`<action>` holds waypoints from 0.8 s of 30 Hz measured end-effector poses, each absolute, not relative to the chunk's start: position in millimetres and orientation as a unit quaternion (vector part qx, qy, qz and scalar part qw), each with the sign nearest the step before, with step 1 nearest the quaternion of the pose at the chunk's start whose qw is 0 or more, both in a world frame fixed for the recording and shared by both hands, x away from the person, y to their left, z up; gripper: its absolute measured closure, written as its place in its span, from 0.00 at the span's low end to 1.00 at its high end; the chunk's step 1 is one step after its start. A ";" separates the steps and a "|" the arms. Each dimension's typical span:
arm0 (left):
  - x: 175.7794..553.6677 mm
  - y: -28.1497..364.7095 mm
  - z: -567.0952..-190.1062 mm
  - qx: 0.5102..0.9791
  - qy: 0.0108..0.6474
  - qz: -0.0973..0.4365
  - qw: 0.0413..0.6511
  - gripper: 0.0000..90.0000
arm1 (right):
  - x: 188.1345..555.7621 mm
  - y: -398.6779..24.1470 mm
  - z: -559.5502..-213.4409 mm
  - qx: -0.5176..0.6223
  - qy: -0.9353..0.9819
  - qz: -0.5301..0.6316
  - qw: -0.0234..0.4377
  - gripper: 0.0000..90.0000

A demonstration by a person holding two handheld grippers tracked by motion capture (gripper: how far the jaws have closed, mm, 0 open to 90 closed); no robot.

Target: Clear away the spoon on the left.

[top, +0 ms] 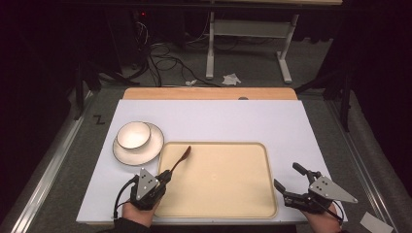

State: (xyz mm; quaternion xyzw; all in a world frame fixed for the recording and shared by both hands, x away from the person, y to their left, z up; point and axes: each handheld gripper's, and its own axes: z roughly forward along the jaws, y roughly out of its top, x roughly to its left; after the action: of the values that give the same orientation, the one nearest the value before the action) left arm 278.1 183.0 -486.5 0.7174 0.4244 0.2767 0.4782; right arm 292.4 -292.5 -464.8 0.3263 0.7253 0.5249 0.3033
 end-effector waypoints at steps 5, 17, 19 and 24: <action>279.5 180.2 -490.1 0.725 0.424 0.278 0.467 0.93 | 292.3 -291.1 -466.3 0.319 0.728 0.526 0.302 0.18; 279.0 173.7 -494.6 0.740 0.406 0.270 0.463 0.93 | 293.0 -290.8 -467.8 0.318 0.732 0.526 0.296 0.18; 278.9 173.2 -494.9 0.742 0.404 0.268 0.464 0.92 | 293.2 -290.6 -468.0 0.317 0.731 0.527 0.295 0.18; 279.6 170.7 -498.7 0.749 0.403 0.262 0.456 0.78 | 293.6 -291.2 -468.4 0.318 0.732 0.527 0.293 0.18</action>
State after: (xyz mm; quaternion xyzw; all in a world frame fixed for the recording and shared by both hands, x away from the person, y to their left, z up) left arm 279.6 170.7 -498.7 0.7495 0.4025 0.2618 0.4558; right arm 293.6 -291.2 -468.4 0.3180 0.7316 0.5270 0.2931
